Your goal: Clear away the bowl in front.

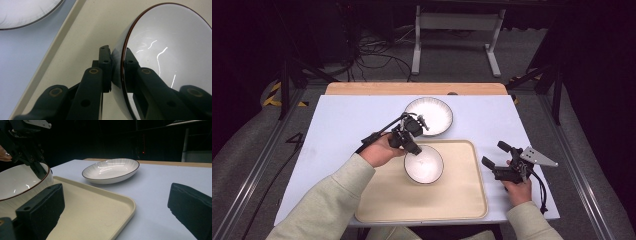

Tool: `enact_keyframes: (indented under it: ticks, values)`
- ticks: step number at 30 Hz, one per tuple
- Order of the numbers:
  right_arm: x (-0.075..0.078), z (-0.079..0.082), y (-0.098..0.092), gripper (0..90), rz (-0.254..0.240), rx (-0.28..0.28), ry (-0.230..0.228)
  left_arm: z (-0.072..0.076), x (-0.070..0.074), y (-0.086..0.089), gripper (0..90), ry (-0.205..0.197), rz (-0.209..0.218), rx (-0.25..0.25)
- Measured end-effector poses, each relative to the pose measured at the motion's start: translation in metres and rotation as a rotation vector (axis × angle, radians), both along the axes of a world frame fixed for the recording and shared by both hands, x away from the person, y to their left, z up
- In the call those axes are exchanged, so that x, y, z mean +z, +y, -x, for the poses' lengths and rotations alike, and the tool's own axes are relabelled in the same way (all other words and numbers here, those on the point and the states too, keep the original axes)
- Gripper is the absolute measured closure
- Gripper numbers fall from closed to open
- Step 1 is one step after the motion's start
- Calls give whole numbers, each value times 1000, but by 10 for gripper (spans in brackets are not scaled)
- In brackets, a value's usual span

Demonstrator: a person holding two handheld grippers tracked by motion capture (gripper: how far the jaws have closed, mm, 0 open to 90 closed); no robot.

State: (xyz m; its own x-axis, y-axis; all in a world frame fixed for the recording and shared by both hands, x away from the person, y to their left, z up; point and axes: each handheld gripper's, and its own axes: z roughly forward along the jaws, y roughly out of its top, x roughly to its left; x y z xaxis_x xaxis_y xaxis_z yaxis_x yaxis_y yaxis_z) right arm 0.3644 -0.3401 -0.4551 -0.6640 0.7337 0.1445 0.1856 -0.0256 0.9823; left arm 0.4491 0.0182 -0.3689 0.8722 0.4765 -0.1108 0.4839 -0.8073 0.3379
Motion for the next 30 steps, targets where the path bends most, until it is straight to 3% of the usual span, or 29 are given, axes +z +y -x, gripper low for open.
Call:
enact_keyframes:
  ticks: [13, 30]
  values:
    - [0, 0, 0, 13, 0, 0, 0, 0, -14, -6, 823, 17, -28, -5]
    - [0, 0, 0, 13, 1, 1, 1, -1, -18, -2, 826, 31, -35, 3]
